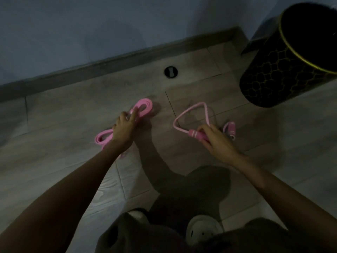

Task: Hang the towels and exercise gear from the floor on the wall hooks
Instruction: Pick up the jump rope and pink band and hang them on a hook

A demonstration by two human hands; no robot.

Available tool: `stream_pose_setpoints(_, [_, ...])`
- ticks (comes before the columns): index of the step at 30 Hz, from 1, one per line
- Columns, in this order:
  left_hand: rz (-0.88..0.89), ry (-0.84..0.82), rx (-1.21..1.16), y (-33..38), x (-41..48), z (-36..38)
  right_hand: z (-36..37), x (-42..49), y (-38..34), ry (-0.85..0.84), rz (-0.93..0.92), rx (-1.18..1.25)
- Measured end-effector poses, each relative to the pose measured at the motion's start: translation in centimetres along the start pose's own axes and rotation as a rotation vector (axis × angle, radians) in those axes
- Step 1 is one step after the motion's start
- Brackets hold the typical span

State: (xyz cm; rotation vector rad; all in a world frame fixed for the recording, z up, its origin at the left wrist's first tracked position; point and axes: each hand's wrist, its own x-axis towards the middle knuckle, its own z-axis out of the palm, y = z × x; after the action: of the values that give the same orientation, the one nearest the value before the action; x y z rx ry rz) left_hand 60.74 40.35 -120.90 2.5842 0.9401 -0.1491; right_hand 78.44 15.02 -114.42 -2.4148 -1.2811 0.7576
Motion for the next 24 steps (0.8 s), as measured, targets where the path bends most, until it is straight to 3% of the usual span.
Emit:
stream_pose_setpoints(4, [-0.021,0.102,-0.144,4.4,0.0,-5.7,-4.4,-0.2,-2.5,0.118,-0.038,0.1])
stream_pose_setpoints(6, [0.063,0.14,-0.182,6.9,-0.2,-9.3,-7.0,-0.8,-4.1,0.154,-0.047,0.171])
stream_pose_setpoints(8, [0.132,0.077,-0.328,9.5,-0.9,-13.6,-10.2,-1.8,-6.0,0.195,-0.049,0.228])
stream_pose_setpoints(11, [0.211,0.044,-0.235,12.7,-2.1,-20.0,-16.0,-3.8,-9.5,0.269,-0.047,0.253])
stream_pose_setpoints(15, [0.119,-0.033,-0.432,16.2,-3.9,-27.9,-24.5,-6.7,-14.5,0.343,-0.096,0.253])
stream_pose_setpoints(17, [0.095,-0.011,-0.594,18.1,-4.9,-33.0,-29.8,-8.3,-17.4,0.391,-0.119,0.234])
stream_pose_setpoints(24, [0.014,0.118,-0.817,25.3,-10.3,-53.5,-48.5,-14.2,-28.6,0.427,-0.186,0.288])
